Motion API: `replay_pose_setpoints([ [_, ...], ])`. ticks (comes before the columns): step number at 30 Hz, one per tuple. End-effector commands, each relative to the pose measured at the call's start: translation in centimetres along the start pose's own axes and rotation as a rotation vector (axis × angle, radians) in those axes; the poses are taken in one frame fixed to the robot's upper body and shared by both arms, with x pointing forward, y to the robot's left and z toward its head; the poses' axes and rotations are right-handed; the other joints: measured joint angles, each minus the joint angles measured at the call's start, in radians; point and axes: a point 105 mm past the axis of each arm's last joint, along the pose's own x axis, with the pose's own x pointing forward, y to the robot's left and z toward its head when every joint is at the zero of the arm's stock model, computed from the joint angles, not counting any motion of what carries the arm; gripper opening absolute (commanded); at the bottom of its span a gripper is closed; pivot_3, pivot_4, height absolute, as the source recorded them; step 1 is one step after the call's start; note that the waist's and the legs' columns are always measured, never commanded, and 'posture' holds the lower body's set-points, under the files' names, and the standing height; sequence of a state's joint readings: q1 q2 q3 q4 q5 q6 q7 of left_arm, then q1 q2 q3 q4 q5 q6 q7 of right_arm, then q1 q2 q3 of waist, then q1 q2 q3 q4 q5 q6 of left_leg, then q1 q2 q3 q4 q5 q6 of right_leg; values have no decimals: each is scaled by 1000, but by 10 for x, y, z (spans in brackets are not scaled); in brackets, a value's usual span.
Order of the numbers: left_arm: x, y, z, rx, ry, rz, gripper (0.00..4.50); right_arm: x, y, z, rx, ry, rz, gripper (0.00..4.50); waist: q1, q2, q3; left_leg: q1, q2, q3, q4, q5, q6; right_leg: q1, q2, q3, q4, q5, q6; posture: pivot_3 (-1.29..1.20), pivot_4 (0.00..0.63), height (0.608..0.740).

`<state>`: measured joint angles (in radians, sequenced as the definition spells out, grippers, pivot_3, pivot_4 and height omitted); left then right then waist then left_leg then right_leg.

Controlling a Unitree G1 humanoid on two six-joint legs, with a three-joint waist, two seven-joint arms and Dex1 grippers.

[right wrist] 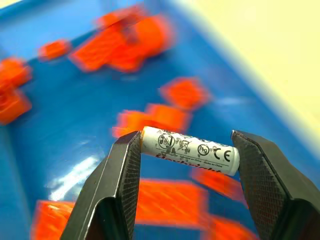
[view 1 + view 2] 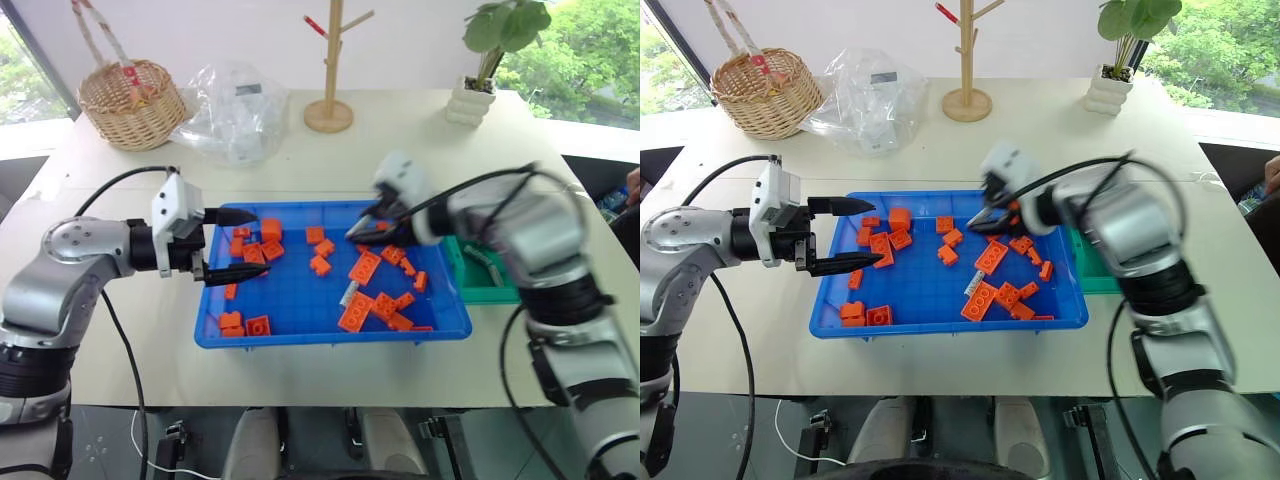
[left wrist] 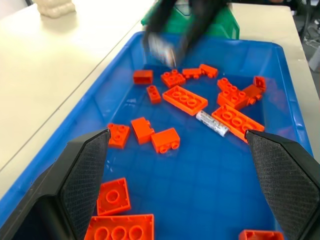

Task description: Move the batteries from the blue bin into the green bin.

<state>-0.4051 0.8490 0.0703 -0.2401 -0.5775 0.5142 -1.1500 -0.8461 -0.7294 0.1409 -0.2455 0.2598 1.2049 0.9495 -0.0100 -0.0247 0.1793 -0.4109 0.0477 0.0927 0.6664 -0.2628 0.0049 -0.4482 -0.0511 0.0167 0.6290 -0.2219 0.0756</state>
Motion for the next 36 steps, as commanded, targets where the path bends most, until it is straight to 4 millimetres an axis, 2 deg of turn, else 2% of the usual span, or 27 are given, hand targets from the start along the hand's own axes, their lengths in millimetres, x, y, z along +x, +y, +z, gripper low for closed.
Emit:
replay_pose_setpoints([
  [1, -2, 0, 7, 37, -14, 0, 4500, -34, -22, -15, 30, 16, -109, 2197, -1, 0, 0, 0, 0, 0, 0, 0, 0, 0, 0, 0, 0, 0, 0, 0, 150, 736],
  [4, -1, 0, 5, 32, -11, -8, 4500, -75, -53, -53, 116, 89, -278, 2197, -1, 0, 0, 0, 0, 0, 0, 0, 0, 0, 0, 0, 0, 0, 0, 0, 150, 736],
  [7, 3, 1, 6, 34, -14, -19, 4500, -84, -55, -74, 181, 114, -295, 2197, -7, 0, 0, 0, 0, 0, 0, 0, 0, 0, 0, 0, 0, 0, 0, 0, 150, 736],
  [11, 6, 4, 9, 43, -21, -29, 4500, -84, -59, -87, 140, 146, -342, 4217, -14, 0, 0, 3, 1, 0, 0, 0, 0, 1, 3, 2, 1, 0, -1, 0, 150, 736],
  [12, 6, 4, 10, 45, -22, -29, 4500, -85, -61, -87, 131, 145, -352, 4462, -14, 0, 0, 3, 1, 0, 0, 0, 0, 0, 3, 2, 1, 0, -1, 0, 150, 736],
  [15, 6, 6, 11, 48, -24, -30, 4500, -87, -62, -70, 97, 98, -339, 4462, -11, 0, 0, 3, 1, 0, 0, 0, 0, 0, 3, 2, 1, 0, -1, 0, 150, 736],
  [18, 6, 6, 10, 50, -24, -31, 4500, -81, -47, -45, 34, 46, -230, 4462, -9, 0, 0, 2, 1, 0, 0, 0, 0, 0, 3, 3, 1, 0, -1, 0, 150, 736],
  [20, 7, 6, 10, 53, -24, -32, 4500, -70, -30, -33, 31, 19, -140, 4462, -7, 0, 0, 2, 1, 0, 0, 0, 0, 0, 3, 2, 1, 0, -1, 0, 150, 736],
  [24, 7, 4, 11, 55, -28, -30, 4500, -45, 15, -19, 90, -3, 73, 4462, -7, 0, 0, 2, 2, -2, -1, 0, 0, 0, 3, 2, 1, 0, -1, 0, 150, 736],
  [26, 6, 4, 10, 55, -25, -25, 4500, -37, 35, -17, 110, -6, 164, 4462, -5, 0, 0, 2, 2, -4, -1, 0, 0, 0, 3, 2, 1, 0, -1, 0, 150, 736],
  [29, 4, 4, 9, 54, -20, -14, 4500, -23, 55, -24, 132, 17, 221, 4462, -1, 0, 0, 1, 2, -5, 0, 0, 0, 0, 2, 1, 1, 0, -1, 0, 150, 736],
  [33, 2, 4, 8, 52, -19, -5, 4500, -1, 72, -35, 166, 48, 259, 4462, -3, -1, 0, 1, 1, -5, 0, 0, 0, 1, 1, 1, 0, 0, -1, 0, 150, 736],
  [36, 2, 4, 8, 51, -18, 1, 4500, 17, 77, -41, 174, 66, 251, 4462, -4, -1, 0, 1, 1, -4, 0, 0, 0, 1, 1, 1, 0, 0, -1, 0, 150, 736],
])
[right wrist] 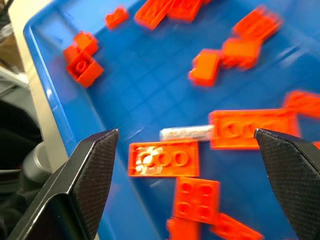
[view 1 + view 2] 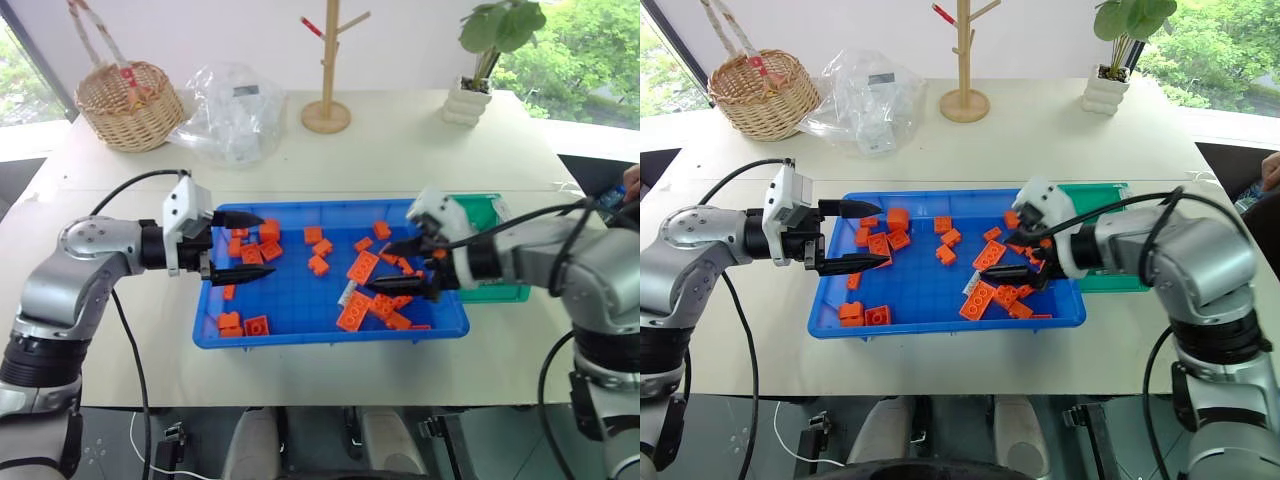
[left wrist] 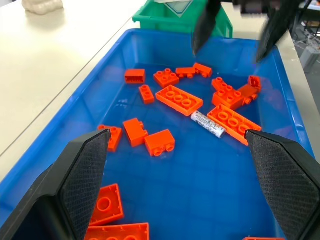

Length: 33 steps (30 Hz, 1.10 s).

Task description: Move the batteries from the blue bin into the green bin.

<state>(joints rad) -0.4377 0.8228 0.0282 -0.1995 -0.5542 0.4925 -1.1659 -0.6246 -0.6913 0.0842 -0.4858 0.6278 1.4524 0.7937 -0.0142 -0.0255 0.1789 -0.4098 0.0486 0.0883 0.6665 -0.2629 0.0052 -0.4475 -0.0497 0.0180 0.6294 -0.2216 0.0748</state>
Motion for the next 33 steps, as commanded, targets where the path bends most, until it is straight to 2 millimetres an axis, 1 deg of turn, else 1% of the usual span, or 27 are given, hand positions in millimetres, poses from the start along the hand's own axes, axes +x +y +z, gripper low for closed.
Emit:
replay_pose_setpoints([
  [1, -6, 2, 11, 54, -14, 30, 4500, 13, -1, 1, -30, -4, -32, 4462, 0, 0, 0, 0, 0, 0, 0, 0, 0, 0, 0, 0, 0, 0, 0, 0, 150, 736],
  [4, -7, 3, 12, 55, -15, 39, 4500, 24, -4, -7, -71, 36, -48, 4462, 0, 0, 0, 0, 0, 0, 0, 0, 0, 0, 0, 0, 0, 0, 0, 0, 150, 736],
  [8, -9, 2, 12, 56, -14, 42, 4500, 33, -9, -9, -86, 45, -60, 4462, 0, 0, 0, 0, 0, 0, 0, 0, 0, 0, 1, 0, 0, 0, 0, 0, 150, 736],
  [15, -10, 1, 12, 55, -8, 41, 4500, 38, -7, -14, -116, 57, -44, 4462, 0, 0, 0, 0, 0, 0, 0, 0, 0, 0, 1, -1, 0, 0, 0, 0, 150, 736],
  [19, -9, 1, 12, 57, -6, 37, 4500, 38, -12, -13, -153, 54, -77, 4462, 0, 0, 0, 0, 0, 1, 0, 0, 0, 0, 1, -1, 0, 0, 0, 0, 150, 736],
  [21, -8, 0, 12, 59, -5, 30, 4500, 35, -14, -10, -165, 44, -91, 4462, 0, 0, 0, 0, 0, 1, 0, 0, 0, 0, 1, -1, 0, 0, 0, 0, 150, 736],
  [23, -7, 0, 12, 61, -5, 22, 4500, 29, -12, -5, -177, 35, -86, 4462, 0, 0, 0, 0, 0, 1, 0, 0, 0, 0, 1, -1, 0, 0, 0, 0, 150, 736],
  [25, -6, -1, 11, 65, -6, 17, 4500, 26, -7, -3, -180, 30, -65, 4462, 0, 0, 0, 0, 0, 1, 0, 0, 0, 0, 1, -1, 0, 0, 0, 0, 150, 736],
  [29, -4, -1, 11, 70, -8, 11, 4500, 35, 8, -9, -153, 38, 7, 4462, 0, 0, 0, 0, 0, 0, 0, 0, 0, 0, 1, -1, 0, 0, 0, 0, 150, 736],
  [33, -4, -4, 10, 73, -7, 4, 4500, 42, 9, -12, -147, 35, -2, 4462, 0, 0, 0, 0, 0, 0, 0, 0, 0, 0, 1, -1, 0, 0, 0, 0, 150, 736],
])
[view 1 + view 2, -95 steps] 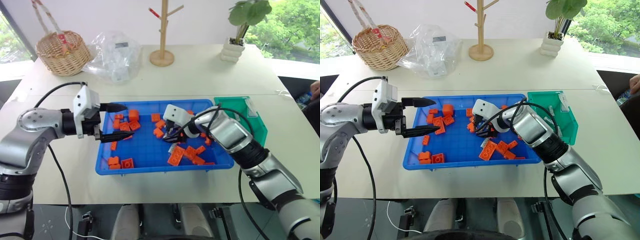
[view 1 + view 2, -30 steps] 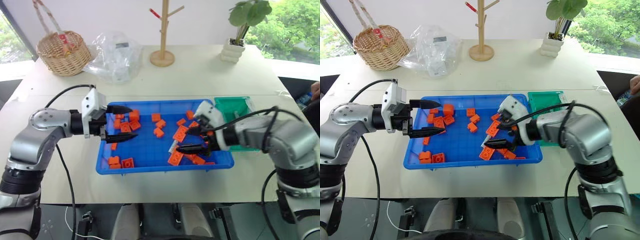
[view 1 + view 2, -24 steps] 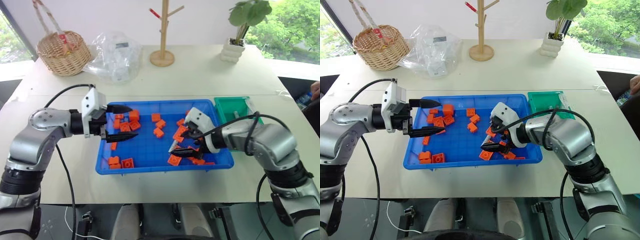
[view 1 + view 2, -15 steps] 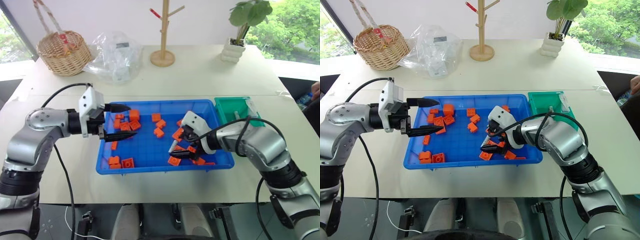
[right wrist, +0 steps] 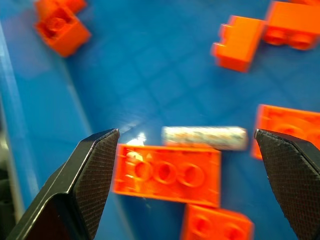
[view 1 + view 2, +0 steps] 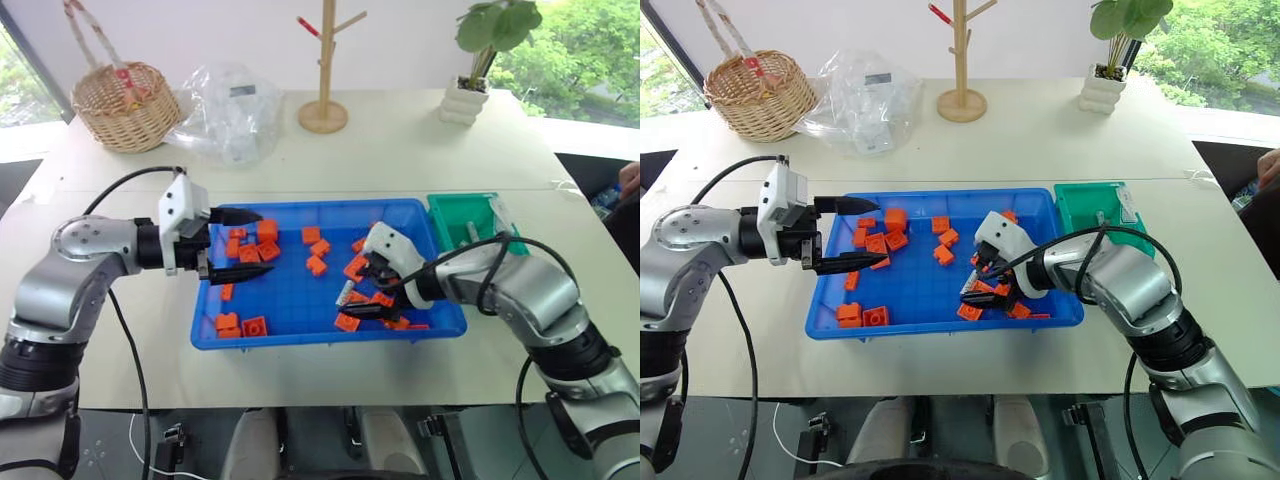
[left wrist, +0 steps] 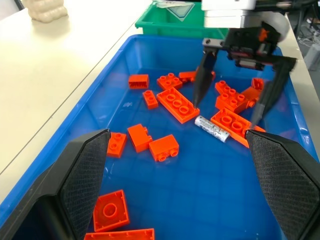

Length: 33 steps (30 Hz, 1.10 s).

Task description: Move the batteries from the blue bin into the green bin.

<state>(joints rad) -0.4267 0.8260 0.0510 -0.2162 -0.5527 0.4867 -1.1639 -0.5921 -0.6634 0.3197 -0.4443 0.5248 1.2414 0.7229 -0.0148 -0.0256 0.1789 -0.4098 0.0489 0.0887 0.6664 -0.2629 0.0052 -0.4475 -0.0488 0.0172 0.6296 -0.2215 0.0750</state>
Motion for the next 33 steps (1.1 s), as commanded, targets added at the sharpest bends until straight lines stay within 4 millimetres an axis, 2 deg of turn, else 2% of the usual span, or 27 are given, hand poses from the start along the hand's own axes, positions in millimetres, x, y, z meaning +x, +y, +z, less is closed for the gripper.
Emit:
replay_pose_setpoints([
  [1, -1, -4, 7, 53, -1, -12, 4500, 1, 5, 5, -26, -23, 0, 4462, 0, 0, 0, 0, 0, 0, 0, 0, 0, 0, 0, 0, 0, 0, 0, 0, 150, 736],
  [10, -2, -4, 9, 58, 5, -14, 4500, 12, -4, -9, -28, 7, -21, 4462, 0, 0, 0, 0, 0, 0, 0, 0, 0, 0, 0, 0, 0, 0, 0, 0, 150, 736],
  [17, -2, -4, 9, 65, 12, -9, 4500, 6, -7, 3, -43, -30, -32, 4462, 1, 0, 0, 0, 0, 0, 0, 0, 0, 0, 0, 0, 0, 0, 0, 0, 150, 736],
  [26, 1, -1, 12, 79, 2, -6, 4500, 24, -16, -11, -78, 17, -69, 4462, 1, 0, 0, 0, 0, 1, 0, 0, 0, 1, 0, 0, 0, 0, 0, 0, 150, 736],
  [29, 0, 0, 13, 81, 3, -6, 4500, 26, -17, -11, -97, 21, -71, 3646, 0, 0, 0, 0, 0, 1, 0, 0, 0, 1, 0, 0, 0, 0, 0, 0, 150, 736],
  [33, 0, -1, 12, 81, 3, -10, 4500, 26, -16, -7, -117, 13, -67, 1561, 1, 0, 0, 1, 0, 1, 0, 0, 0, 1, 0, -1, 0, 0, 0, 0, 150, 736],
])
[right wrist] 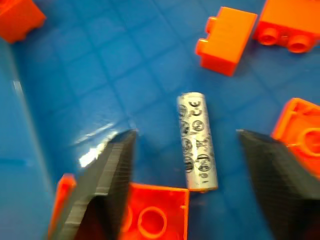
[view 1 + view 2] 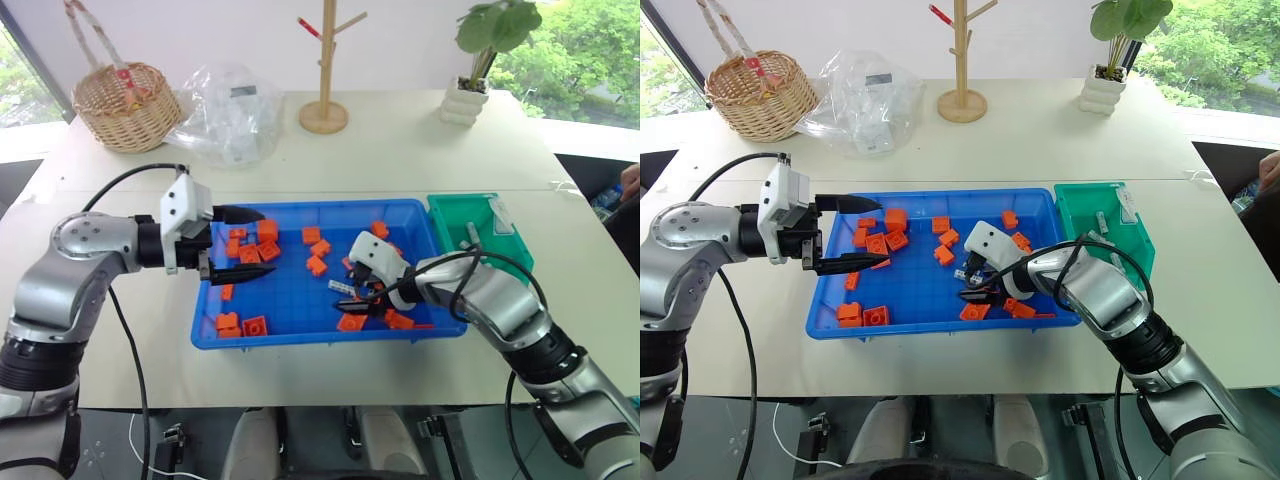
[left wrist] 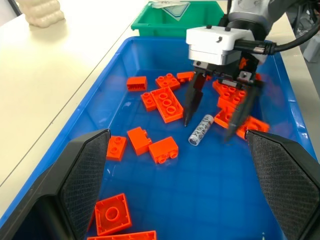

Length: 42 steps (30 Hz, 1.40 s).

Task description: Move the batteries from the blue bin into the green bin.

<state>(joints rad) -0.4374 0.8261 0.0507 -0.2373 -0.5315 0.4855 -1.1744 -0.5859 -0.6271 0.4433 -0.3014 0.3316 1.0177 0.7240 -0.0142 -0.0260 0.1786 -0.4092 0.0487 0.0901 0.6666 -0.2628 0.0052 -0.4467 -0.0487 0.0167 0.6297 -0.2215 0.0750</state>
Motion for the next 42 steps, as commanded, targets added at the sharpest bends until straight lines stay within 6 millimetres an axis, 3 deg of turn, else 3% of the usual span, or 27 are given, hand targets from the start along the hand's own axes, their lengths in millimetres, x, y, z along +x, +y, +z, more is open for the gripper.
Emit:
replay_pose_setpoints([
  [1, -1, 1, 8, 44, -8, 0, 4500, 1, 4, 3, -17, -2, 20, 972, 0, 0, 0, 0, 0, 0, 0, 0, 0, 0, 0, 0, 0, 0, 0, 0, 150, 736],
  [3, -1, 0, 7, 44, -9, -2, 4500, 0, 6, 3, -24, -2, 26, 40, 0, 0, 0, 0, 0, 0, 0, 0, 0, 0, 0, 0, 0, 0, 0, 0, 150, 736],
  [9, 1, -2, 4, 42, -14, -8, 4500, -10, 9, 13, -33, -38, 34, 48, 0, 0, 0, 0, 0, 0, 0, 0, 0, 0, 0, 0, 0, 0, 0, 0, 150, 736],
  [12, 2, -4, 1, 40, -19, -16, 4500, -24, 4, 30, 13, -106, 20, 48, 1, 0, 0, 0, 0, 0, 0, 0, 0, 0, 0, 0, 0, 0, 0, 0, 150, 736],
  [17, 3, -3, 0, 39, -31, -20, 4500, -84, -30, 45, 116, -211, -95, 48, 5, 0, 0, 0, 0, 0, 0, 0, 0, 0, 0, 0, 0, 0, 0, 0, 150, 736],
  [19, 3, -2, 0, 38, -36, -23, 4500, -109, -47, 39, 162, -216, -172, 48, 6, 0, 0, 0, 0, -1, 0, 0, 0, 1, -1, -1, -1, 0, 0, 0, 150, 736],
  [24, 2, -2, -1, 39, -42, -30, 4500, -170, -92, -10, 259, -131, -428, 48, 4, 0, 0, -1, -1, 0, 0, 0, 0, 1, -1, -1, -3, 0, 0, 0, 150, 736],
  [26, 3, -1, -1, 40, -43, -31, 4500, -182, -102, -23, 300, -119, -478, 48, 1, 0, 0, 0, -1, 0, 0, 0, 0, 2, -1, -1, -3, 0, 0, 0, 150, 736],
  [28, 3, -1, -2, 41, -45, -33, 4500, -181, -104, -29, 309, -117, -480, 48, -8, 0, 0, 1, 0, 0, 0, 0, 0, 2, -1, 1, -2, 0, 0, 0, 150, 736],
  [29, 4, -1, -2, 41, -47, -36, 4500, -178, -104, -32, 308, -110, -479, 1073, -10, 0, 0, 2, 0, 0, 0, 0, 0, 1, 0, 2, -1, 0, 0, 0, 150, 736],
  [32, 6, -2, -2, 17, -49, -62, 4500, -173, -108, -36, 270, -107, -489, 2356, -8, 0, 0, 2, 0, -1, 0, 0, 0, 1, 1, 2, 0, 0, 0, 0, 150, 736],
  [34, 5, -3, -2, 7, -43, -76, 4500, -176, -108, -33, 138, -136, -472, 3364, -4, 0, 0, 2, 0, -1, 0, 0, 0, 1, 2, 1, 0, 0, 0, 0, 150, 736],
  [37, 0, -1, -2, 5, -38, -69, 4500, -184, -96, -41, -18, -151, -382, 3364, 5, 0, 0, 1, 0, -1, 0, 0, 0, 2, 1, 0, -2, 0, 1, 0, 150, 736],
  [42, -21, 21, 13, -55, -87, -13, 4500, -226, -93, -69, -62, -91, -312, 3364, 5, 0, 1, 0, -1, 0, 1, 0, 0, 2, -1, 1, -2, -1, 1, 0, 150, 736],
])
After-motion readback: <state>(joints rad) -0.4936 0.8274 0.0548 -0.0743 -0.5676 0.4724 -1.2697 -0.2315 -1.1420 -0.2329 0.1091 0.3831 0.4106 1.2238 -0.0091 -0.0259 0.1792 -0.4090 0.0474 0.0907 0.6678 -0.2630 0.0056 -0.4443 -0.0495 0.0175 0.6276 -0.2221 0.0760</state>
